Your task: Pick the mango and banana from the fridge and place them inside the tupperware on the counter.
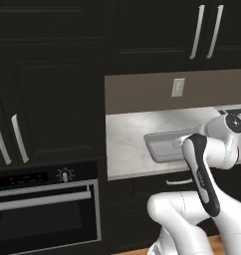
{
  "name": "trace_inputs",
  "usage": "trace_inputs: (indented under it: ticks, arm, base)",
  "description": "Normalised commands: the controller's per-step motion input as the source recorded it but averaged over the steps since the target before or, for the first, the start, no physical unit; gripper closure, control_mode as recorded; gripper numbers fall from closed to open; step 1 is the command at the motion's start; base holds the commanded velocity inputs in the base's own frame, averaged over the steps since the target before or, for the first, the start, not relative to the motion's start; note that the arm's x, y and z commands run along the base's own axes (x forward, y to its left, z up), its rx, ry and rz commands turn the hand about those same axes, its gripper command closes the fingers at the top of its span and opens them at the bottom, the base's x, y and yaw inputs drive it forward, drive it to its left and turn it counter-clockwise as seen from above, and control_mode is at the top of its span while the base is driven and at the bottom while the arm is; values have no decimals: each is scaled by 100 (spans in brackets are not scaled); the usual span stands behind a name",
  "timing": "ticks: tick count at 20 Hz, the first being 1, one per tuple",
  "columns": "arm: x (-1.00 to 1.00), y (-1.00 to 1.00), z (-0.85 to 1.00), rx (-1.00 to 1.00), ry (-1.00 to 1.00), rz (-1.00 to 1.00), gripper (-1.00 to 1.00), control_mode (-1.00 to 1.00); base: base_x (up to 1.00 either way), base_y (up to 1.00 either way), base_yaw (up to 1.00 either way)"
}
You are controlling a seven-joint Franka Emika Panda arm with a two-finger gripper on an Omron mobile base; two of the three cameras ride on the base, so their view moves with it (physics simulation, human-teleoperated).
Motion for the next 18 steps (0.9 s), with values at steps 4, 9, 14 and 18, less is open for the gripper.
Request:
trace_inputs:
  ticks: [4, 9, 14, 18]
  arm:
    - [43, -11, -22, 0, 11, 0, 100, -100]
    - [48, -26, -13, 0, 16, 0, 100, -100]
    - [49, -24, -18, 0, 6, 0, 100, -100]
    - [46, -13, -43, 0, -1, 0, 100, -100]
  base:
    - [0, 0, 0]
    - [0, 0, 0]
    - [0, 0, 0]
    - [0, 0, 0]
